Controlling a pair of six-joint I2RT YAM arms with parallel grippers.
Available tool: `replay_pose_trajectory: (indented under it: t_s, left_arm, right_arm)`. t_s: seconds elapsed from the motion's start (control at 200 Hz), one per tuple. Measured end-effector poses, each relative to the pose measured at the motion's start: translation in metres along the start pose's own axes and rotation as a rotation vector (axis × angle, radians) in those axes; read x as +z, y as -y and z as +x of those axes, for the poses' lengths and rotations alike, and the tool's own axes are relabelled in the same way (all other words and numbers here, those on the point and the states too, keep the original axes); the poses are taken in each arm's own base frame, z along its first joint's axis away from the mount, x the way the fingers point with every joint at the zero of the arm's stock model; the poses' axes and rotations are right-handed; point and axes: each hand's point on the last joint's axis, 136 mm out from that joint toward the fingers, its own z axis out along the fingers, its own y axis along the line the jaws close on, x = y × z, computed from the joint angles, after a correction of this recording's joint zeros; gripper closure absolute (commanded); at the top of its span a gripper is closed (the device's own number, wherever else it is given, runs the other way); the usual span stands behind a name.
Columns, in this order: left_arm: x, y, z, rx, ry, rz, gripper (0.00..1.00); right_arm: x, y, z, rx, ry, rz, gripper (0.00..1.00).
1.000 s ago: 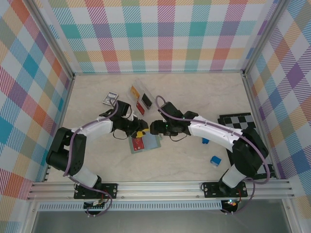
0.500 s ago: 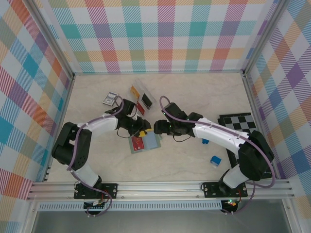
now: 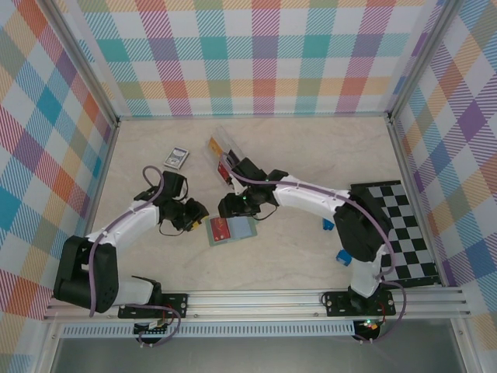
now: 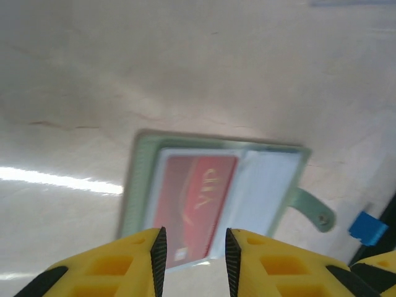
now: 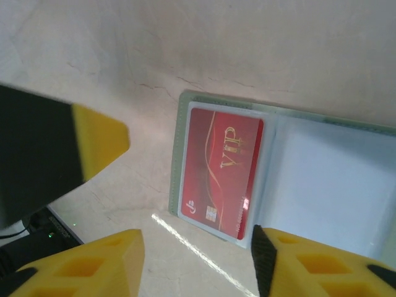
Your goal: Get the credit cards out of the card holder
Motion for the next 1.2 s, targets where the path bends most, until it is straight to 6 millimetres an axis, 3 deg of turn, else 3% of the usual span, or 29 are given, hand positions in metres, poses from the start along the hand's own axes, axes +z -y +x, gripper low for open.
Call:
replay_pose_trajectory:
  t_s: [0.195, 0.5, 0.735, 1.2]
  left_arm:
    - [0.001, -0.008, 0.005, 0.009, -0.012, -0.016, 0.68]
    - [0.014, -0.002, 0.007, 0.009, -0.057, 0.015, 0.74]
    - [0.027, -0.005, 0.007, -0.009, -0.08, -0.001, 0.78]
    - [0.036, 0.0, 0.009, -0.02, -0.116, 0.029, 0.78]
  right_arm:
    - [0.024, 0.009, -0.004, 0.036, -0.045, 0.035, 0.71]
    - [0.043, 0.024, -0.004, 0.096, -0.076, 0.094, 0.81]
    - [0.055, 0.03, 0.0, 0.12, -0.104, 0.103, 0.84]
    - [0.056, 0.028, 0.001, 0.131, -0.111, 0.088, 0.84]
